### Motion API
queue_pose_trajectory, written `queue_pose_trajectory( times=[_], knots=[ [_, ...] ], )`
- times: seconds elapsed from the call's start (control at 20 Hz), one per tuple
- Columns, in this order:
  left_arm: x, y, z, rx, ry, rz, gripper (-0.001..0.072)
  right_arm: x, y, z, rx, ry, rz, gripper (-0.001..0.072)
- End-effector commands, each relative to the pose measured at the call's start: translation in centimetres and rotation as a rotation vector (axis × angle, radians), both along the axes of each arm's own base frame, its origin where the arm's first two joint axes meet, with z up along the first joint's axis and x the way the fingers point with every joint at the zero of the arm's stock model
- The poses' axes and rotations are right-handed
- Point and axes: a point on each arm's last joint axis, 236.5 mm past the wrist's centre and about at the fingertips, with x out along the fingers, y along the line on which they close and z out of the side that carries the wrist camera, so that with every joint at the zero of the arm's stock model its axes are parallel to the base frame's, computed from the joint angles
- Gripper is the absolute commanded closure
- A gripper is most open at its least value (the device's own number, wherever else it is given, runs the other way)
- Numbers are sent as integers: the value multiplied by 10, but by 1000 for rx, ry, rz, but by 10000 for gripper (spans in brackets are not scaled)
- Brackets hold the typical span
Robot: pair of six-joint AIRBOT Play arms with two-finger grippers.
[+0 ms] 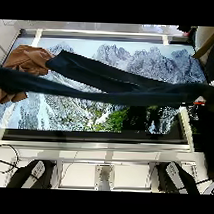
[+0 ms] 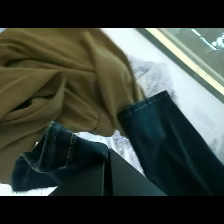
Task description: Fold the clothes and pants, and hang the long-sleeved shirts on hangers.
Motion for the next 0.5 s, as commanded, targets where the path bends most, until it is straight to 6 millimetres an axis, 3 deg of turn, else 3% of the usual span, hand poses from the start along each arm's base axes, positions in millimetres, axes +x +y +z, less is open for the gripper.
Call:
queue_pose_trajectory(
  times=[0.0,0.1,0.2,0.35,0.45],
  knots=[
    [0,-20,-18,-5,110,-59,697,-20,-6,4,-95,79,15,639],
    [-41,-6,-82,17,335,-19,697,-51,-19,-42,-135,238,-38,639],
    [-90,8,-141,9,512,39,696,-86,-17,-98,-134,386,-57,639],
    [-154,12,-213,-62,661,112,697,-131,-4,-186,-64,559,-117,639],
    [-185,14,-247,-84,738,151,697,-152,-2,-223,-52,634,-155,639]
  ],
)
